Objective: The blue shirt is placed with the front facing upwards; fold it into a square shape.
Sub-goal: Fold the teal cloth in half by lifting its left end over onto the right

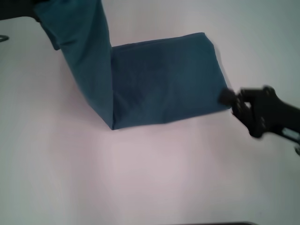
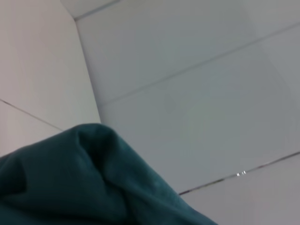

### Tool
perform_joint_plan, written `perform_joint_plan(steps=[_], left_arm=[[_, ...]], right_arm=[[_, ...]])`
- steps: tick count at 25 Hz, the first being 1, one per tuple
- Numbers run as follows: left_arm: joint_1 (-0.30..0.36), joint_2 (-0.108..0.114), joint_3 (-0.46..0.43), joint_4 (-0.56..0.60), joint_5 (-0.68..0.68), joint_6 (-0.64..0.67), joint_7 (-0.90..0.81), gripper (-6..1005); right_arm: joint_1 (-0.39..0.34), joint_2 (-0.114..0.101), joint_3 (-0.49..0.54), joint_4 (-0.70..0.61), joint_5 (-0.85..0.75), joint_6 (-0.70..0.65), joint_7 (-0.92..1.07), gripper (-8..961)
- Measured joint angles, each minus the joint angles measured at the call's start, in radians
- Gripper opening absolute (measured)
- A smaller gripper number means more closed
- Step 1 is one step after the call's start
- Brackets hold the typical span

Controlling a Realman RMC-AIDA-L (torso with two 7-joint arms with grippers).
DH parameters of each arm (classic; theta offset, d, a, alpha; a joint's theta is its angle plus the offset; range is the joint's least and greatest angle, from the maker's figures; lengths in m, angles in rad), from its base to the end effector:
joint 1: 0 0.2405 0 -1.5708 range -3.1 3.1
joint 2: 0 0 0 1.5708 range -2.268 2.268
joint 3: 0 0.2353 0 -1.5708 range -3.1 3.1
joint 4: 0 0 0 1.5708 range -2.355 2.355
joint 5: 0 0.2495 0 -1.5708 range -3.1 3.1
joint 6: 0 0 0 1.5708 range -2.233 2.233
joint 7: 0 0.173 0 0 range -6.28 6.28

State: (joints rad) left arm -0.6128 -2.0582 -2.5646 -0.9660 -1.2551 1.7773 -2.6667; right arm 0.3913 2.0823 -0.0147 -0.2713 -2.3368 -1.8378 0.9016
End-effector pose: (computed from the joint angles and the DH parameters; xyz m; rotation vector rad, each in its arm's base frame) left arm -0.1791 0.3883 0.0837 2.2437 1.7968 1.0443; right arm 0.3009 0.2533 -0.0371 -2.4641 0.6222 1.1875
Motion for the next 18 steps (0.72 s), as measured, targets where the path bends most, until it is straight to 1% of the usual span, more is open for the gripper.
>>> perform_joint_plan(steps=[2,5,7,9,12,14,18], left_arm=[[-0.009,-0.006,0.025,0.0,0.0,-0.004,0.0,48],[-0.022,-0.019,0.07,0.0,0.001,-0.028,0.0,48],[-0.031,-0.032,0.096,-0.004,0.006,-0.065,-0.003,48],[-0.038,-0.04,0.123,-0.006,0.008,-0.106,-0.005,49],[-0.05,-0.048,0.174,-0.002,0.009,-0.17,-0.011,49],[-0.058,-0.057,0.196,-0.001,0.008,-0.198,-0.013,49],[-0.073,-0.082,0.245,0.009,0.012,-0.255,-0.014,47]], right_arm=[[-0.032,0.001,-0.043,-0.028,-0.001,-0.029,0.013,16],[-0.064,0.003,-0.139,-0.035,-0.004,-0.026,0.015,16],[-0.064,0.005,-0.198,-0.026,-0.015,-0.007,0.015,16],[-0.055,0.007,-0.238,-0.01,-0.032,0.018,0.015,16],[-0.042,0.009,-0.263,0.025,-0.037,0.055,0.009,16],[-0.037,0.01,-0.274,0.042,-0.038,0.076,0.007,16],[-0.034,0.01,-0.296,0.053,-0.038,0.096,0.008,16]])
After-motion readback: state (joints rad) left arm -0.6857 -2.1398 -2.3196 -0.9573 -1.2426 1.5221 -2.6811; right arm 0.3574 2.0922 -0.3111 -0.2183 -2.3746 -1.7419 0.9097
